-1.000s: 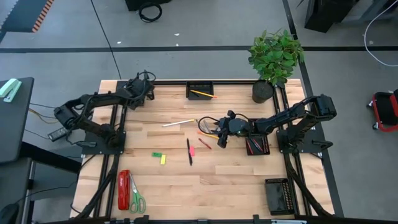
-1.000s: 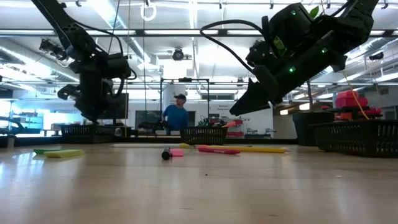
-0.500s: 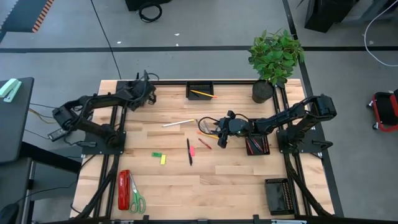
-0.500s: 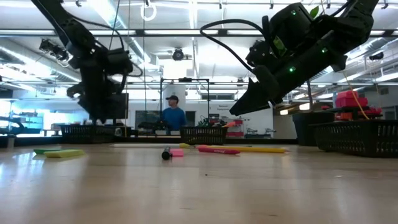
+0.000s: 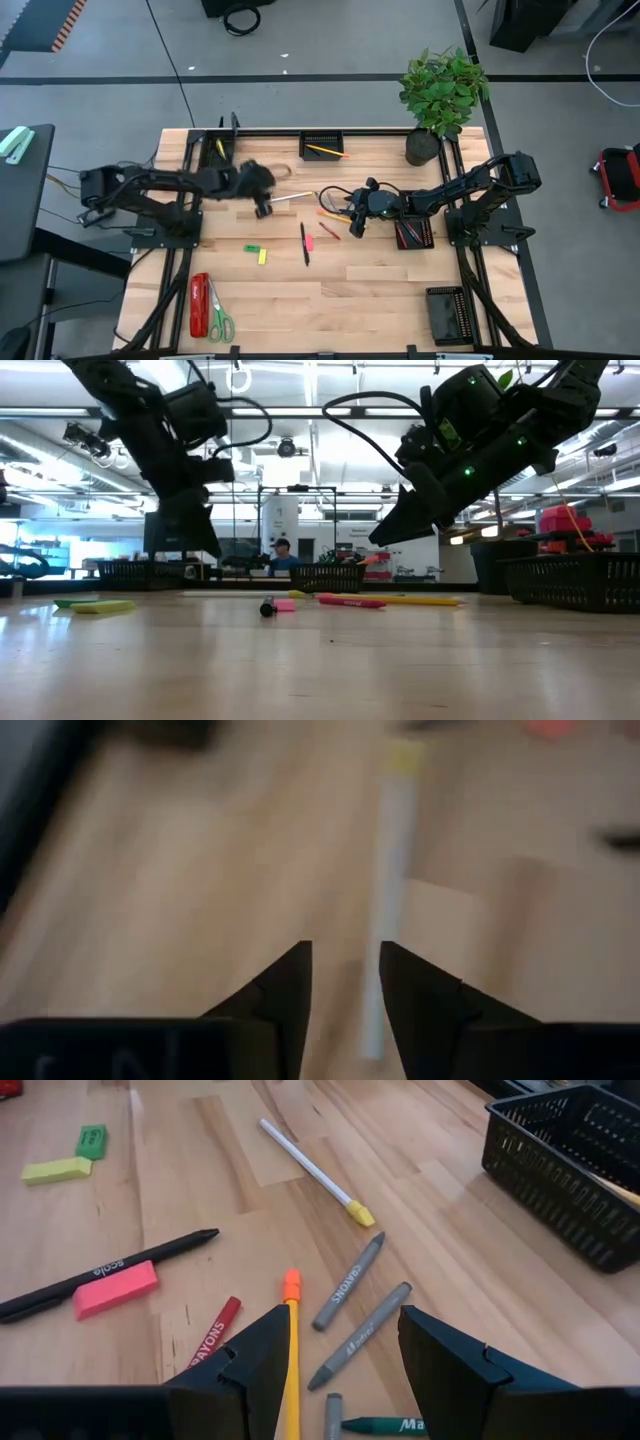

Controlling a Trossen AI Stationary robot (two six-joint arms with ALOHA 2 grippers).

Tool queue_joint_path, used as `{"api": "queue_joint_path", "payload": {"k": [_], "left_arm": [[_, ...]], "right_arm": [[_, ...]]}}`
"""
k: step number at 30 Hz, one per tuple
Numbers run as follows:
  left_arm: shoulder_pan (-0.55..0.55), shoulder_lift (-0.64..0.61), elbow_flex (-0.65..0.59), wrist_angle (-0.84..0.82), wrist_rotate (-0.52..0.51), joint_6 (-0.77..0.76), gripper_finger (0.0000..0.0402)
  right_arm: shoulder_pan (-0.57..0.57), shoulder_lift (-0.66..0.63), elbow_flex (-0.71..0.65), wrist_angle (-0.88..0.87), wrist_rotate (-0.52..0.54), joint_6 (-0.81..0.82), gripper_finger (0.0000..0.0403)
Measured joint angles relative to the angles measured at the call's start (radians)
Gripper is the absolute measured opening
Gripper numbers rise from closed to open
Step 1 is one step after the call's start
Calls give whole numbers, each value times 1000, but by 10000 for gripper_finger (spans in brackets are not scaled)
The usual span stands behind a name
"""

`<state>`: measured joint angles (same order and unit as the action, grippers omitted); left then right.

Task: Sort crayons/erasers/pens/pencils in bins
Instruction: Put the red crayon into the middle right black bin

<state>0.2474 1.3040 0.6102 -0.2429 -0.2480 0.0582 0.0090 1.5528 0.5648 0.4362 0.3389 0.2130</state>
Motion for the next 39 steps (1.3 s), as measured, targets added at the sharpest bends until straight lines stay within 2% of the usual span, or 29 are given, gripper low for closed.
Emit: {"api": "queue_joint_path", "payload": {"k": [4, 7, 13, 21, 27, 32, 39], "left_arm": [[-111, 46, 0, 70, -2, 113, 117], [-163, 85, 0, 189, -1, 138, 112], [-196, 106, -1, 292, 0, 187, 117], [-209, 106, -1, 339, 28, 189, 109], [-208, 105, 0, 385, 25, 199, 99], [-208, 105, -1, 394, 24, 194, 92], [-205, 105, 0, 404, -116, 85, 76]], "right_arm": [[0, 0, 0, 3, 0, 72, 193], [1, 0, 0, 8, 0, 167, 193], [61, 0, 0, 0, 4, 210, 193], [189, 67, 13, 7, 193, 297, 193], [293, 208, 88, 18, 350, 238, 193], [318, 321, 148, 16, 396, 240, 193], [313, 398, 187, 15, 473, 312, 193]]}}
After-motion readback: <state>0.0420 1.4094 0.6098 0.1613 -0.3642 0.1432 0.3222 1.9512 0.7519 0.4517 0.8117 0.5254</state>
